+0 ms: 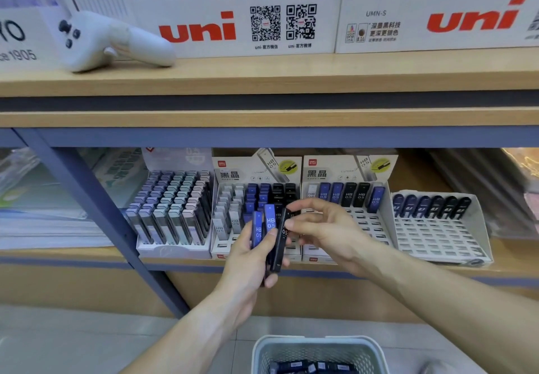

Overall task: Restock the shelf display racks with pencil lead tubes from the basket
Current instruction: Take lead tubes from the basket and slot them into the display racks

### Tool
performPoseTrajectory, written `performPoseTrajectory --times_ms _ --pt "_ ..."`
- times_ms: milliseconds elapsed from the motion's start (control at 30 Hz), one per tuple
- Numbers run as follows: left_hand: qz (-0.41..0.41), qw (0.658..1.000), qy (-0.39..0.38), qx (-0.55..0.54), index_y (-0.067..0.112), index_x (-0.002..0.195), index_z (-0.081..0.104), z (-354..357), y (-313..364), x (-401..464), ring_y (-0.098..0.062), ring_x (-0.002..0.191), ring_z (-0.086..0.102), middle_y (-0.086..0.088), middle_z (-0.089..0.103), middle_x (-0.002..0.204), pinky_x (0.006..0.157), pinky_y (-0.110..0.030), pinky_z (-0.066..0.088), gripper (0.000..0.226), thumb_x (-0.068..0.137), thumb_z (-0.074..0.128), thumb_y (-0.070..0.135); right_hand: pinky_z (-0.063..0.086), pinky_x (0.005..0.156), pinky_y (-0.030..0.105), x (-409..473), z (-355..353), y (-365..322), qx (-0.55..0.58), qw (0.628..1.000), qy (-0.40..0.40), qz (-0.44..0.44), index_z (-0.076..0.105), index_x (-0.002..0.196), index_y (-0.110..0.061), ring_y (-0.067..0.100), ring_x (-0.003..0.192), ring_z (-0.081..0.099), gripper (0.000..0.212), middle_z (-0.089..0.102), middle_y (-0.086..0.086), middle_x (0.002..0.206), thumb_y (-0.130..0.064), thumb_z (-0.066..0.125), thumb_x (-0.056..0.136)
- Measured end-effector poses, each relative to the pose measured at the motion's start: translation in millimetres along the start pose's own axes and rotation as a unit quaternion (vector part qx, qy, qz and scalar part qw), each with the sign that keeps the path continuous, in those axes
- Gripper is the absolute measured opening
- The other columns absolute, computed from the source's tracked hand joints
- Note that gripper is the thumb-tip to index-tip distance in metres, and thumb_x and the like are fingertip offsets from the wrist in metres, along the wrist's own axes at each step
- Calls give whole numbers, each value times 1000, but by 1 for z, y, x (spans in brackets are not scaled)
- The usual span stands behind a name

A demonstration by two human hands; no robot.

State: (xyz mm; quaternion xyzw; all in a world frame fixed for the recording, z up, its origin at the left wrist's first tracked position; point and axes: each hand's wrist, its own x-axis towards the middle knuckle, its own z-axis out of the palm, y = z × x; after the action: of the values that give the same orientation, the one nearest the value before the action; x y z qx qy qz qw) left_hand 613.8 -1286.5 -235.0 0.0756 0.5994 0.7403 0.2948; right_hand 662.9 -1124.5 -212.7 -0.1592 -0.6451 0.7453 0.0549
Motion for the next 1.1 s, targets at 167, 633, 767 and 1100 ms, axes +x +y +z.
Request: performPoseTrajectory --times_ms 167,633,767,1100 --pt "-5 998 53 19 26 118 62 -6 -7 4 -20 66 66 -6 74 91 37 -24 29 16 104 57 19 55 65 27 4 3 2 -2 997 70 -42 63 111 -6 19 73 69 29 73 11 78 -1 76 87" --pt "-45 997 60 -22 28 129 59 -34 -7 4 -20 57 52 -11 68 83 37 -21 25 31 104 48 12 54 74 16 26 5 23 -377 873 133 -280 63 105 -24 1 83 65 18 67 -14 86 -13 72 93" --pt "-40 999 35 4 32 127 60 -34 -10 1 -19 59 54 -9 69 84 39 -22 23 29 105 50 15 55 76 18 30 9 25 -397 861 128 -292 63 107 -24 1 83 66 18 67 -13 87 -15 72 94" --pt "-26 998 36 41 12 122 58 -33 -13 1 -18 55 53 -8 71 85 35 -21 27 18 104 54 14 57 79 23 35 8 25 -398 860 127 -293 66 108 -23 2 83 67 18 69 -11 90 -16 73 93"
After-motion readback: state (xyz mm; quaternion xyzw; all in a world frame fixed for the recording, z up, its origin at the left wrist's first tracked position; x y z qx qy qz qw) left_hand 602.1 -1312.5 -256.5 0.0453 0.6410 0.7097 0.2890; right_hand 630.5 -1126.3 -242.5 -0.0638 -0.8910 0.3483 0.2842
